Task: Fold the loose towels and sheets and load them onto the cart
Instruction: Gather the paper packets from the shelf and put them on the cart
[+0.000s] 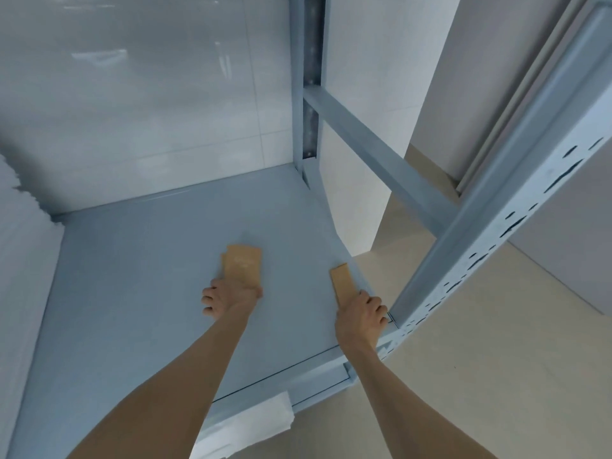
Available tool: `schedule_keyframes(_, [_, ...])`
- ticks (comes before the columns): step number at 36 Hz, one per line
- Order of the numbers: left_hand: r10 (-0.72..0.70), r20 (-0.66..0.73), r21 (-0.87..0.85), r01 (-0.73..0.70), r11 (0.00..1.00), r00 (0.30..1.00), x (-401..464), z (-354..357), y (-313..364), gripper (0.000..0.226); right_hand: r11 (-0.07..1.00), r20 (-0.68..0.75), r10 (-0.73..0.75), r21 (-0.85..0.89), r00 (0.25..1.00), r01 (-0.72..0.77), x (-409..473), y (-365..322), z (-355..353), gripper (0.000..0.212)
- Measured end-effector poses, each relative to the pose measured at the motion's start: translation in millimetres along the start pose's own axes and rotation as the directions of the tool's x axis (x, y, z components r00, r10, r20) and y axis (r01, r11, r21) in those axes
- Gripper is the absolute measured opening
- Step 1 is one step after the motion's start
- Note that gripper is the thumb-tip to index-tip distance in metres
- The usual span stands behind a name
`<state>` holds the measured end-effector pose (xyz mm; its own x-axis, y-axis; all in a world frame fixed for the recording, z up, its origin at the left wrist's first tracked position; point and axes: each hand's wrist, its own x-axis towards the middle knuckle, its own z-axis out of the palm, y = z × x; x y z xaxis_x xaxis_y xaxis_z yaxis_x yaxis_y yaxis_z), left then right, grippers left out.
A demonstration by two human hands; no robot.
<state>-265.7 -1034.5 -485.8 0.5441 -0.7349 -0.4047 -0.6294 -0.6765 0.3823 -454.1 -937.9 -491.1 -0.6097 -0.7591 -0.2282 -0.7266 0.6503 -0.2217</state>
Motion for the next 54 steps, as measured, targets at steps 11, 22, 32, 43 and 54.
schedule_keyframes(11, [0.191, 0.159, -0.471, -0.095, 0.877, 0.969, -37, -8, -12, 0.028, 0.843, 0.229, 0.032, 0.517, 0.973, -0.149, -23, -3, -21, 0.020])
schedule_keyframes(22, [0.531, 0.556, -0.597, -0.137, 0.791, 0.640, -122, -74, -6, 0.036, 0.561, 0.233, 0.067, 0.795, 0.970, -0.230, -81, -18, -91, 0.003])
schedule_keyframes(32, [0.614, 0.754, -0.533, -0.329, 0.779, 0.232, -189, -123, 11, 0.053, 0.406, 0.232, 0.178, 0.868, 0.956, -0.286, -159, 25, -144, 0.019])
schedule_keyframes(43, [0.664, 0.740, -0.588, -0.374, 0.717, 0.108, -321, -110, 30, 0.034, 0.222, 0.149, 0.244, 0.953, 0.958, -0.205, -201, 133, -210, 0.023])
schedule_keyframes(54, [0.799, 0.599, -0.760, -0.281, 0.587, 0.051, -483, -106, 53, 0.030, 0.084, -0.096, 0.246, 0.993, 0.964, 0.077, -241, 291, -321, 0.023])
